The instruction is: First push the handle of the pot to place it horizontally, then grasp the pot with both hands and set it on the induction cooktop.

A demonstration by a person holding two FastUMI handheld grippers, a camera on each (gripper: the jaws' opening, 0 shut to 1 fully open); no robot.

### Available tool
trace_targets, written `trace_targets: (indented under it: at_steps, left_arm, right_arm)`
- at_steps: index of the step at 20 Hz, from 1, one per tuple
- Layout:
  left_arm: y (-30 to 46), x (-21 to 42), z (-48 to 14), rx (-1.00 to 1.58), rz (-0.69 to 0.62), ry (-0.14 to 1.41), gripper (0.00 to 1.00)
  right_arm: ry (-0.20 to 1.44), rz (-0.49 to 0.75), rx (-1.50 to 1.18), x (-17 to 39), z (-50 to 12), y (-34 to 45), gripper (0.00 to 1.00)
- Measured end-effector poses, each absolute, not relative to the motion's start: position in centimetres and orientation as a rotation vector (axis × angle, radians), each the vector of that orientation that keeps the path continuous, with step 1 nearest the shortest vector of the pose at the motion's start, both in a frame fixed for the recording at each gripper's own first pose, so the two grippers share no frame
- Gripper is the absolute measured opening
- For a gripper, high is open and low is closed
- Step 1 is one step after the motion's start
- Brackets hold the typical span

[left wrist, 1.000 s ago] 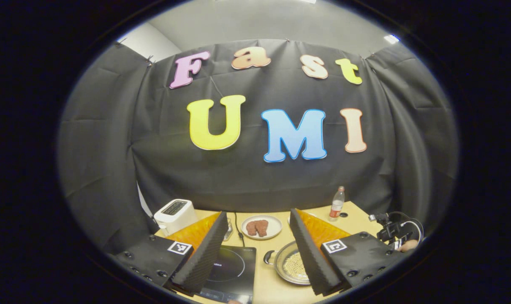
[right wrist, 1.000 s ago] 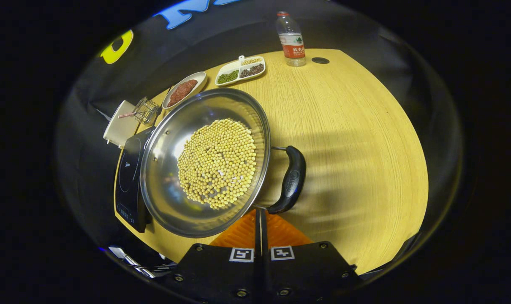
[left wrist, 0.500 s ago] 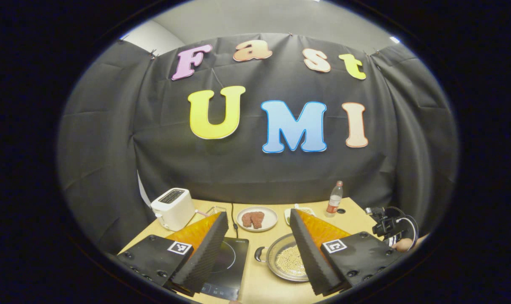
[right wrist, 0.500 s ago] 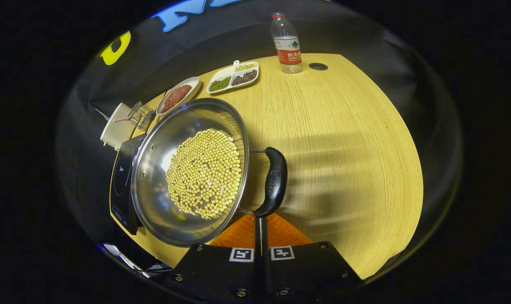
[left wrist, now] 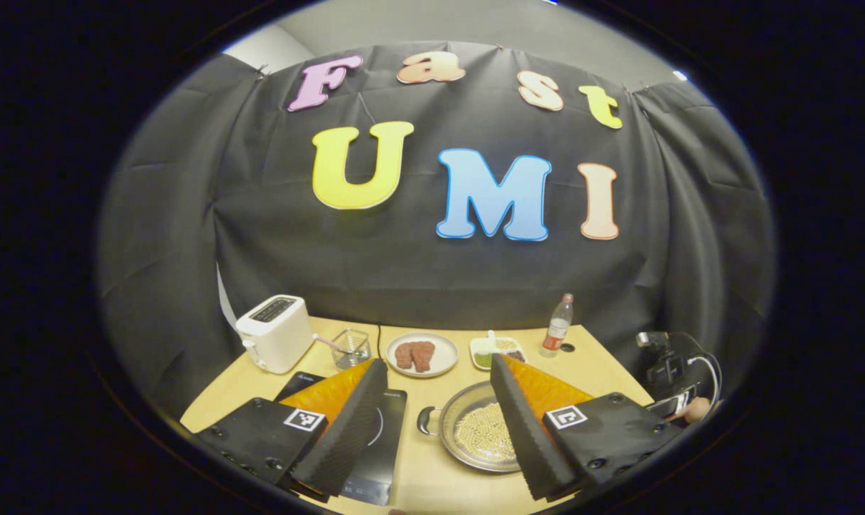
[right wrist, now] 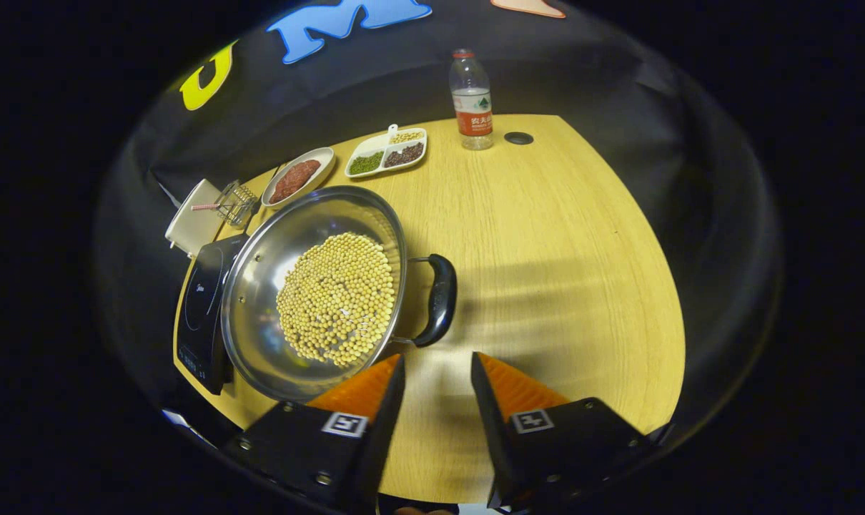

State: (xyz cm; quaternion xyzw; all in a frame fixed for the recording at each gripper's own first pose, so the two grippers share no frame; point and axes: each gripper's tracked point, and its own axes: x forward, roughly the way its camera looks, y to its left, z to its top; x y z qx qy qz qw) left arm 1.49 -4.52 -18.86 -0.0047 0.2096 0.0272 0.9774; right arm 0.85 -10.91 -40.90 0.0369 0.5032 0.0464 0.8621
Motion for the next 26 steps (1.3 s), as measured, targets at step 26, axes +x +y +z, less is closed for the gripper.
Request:
trace_targets:
  at_steps: [26]
  left_arm:
    - [-1.7, 9.4, -49.3, 0.029, -0.091, 0.873, 0.96]
  right_arm:
    - [0.746, -0.073, 0.061, 8.7, -42.3, -8.2, 0.98]
